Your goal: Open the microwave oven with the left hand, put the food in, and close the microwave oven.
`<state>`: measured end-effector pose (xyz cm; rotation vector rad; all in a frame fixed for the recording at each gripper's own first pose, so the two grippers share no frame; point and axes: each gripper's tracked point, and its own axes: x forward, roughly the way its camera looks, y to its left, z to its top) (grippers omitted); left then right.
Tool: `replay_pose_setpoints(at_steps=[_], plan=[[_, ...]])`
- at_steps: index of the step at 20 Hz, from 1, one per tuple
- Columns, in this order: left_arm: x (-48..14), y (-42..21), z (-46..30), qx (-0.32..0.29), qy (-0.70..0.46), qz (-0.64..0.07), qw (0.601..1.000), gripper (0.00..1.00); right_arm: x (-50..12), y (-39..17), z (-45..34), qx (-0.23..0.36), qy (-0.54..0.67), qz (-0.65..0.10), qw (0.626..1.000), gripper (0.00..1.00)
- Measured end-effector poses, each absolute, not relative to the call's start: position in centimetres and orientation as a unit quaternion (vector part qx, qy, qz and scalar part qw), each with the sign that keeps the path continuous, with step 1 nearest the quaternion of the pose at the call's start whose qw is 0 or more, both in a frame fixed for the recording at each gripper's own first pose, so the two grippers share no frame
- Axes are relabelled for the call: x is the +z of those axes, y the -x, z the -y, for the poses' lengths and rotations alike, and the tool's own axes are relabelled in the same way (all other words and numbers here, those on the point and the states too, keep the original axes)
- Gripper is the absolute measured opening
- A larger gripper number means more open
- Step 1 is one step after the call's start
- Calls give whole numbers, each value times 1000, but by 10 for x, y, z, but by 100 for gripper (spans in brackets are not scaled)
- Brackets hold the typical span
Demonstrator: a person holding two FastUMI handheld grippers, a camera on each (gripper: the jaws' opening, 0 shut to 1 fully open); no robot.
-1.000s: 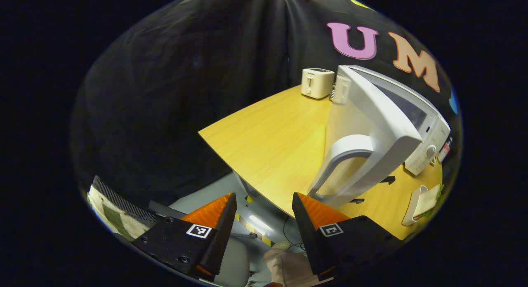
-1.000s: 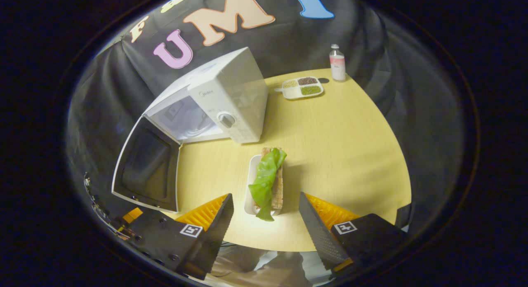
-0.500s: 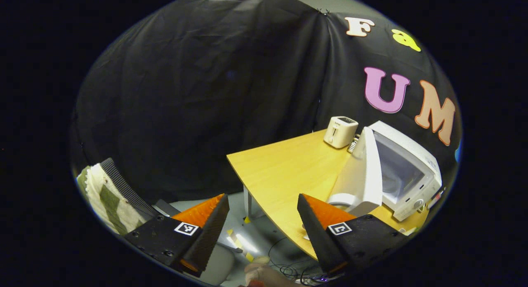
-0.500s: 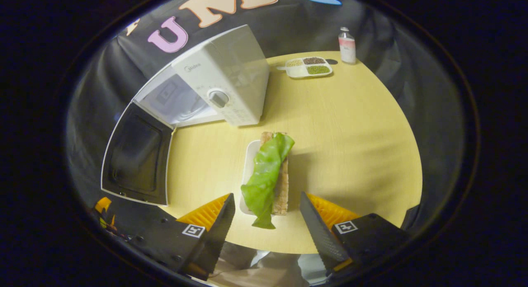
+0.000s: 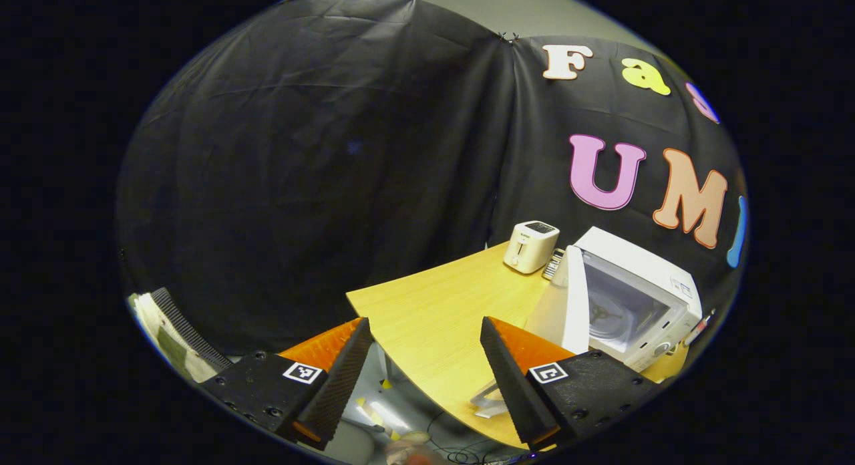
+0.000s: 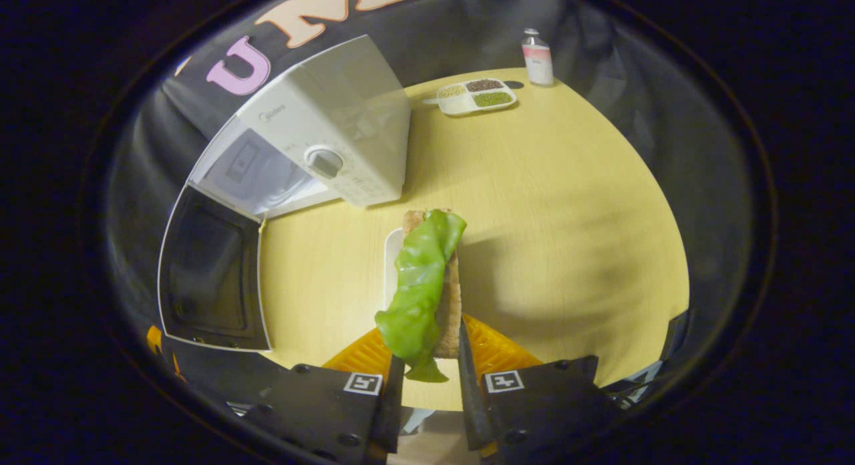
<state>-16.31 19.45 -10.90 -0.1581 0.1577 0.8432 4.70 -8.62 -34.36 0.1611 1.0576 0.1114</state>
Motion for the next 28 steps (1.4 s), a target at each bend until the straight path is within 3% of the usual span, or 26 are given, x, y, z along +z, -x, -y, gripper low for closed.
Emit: replay_pose_setpoints(at_steps=[5,6,7,10,11,12,13,19,28], plan=[[-116,129,-221,353,49,-107,928,97,-327,-44,70,4,-116,-482,869,41],[-116,119,-225,337,50,-112,934,97,-322,-44,68,-9,-118,-473,873,34],[-117,108,-230,320,49,-116,939,97,-316,-42,68,-22,-117,-464,878,41],[-125,84,-244,285,51,-131,948,97,-293,-41,56,-52,-124,-436,890,41],[-127,78,-247,273,53,-135,951,97,-285,-40,50,-57,-130,-426,893,34],[-128,71,-251,263,55,-136,954,97,-278,-40,42,-59,-134,-418,897,41],[-130,65,-254,252,56,-137,956,96,-272,-40,34,-58,-139,-410,900,34],[-139,38,-262,195,52,-146,969,97,-266,-49,-47,-22,-209,-389,897,35],[-153,30,-273,161,38,-168,972,97,-281,-78,-182,91,-320,-355,874,35]])
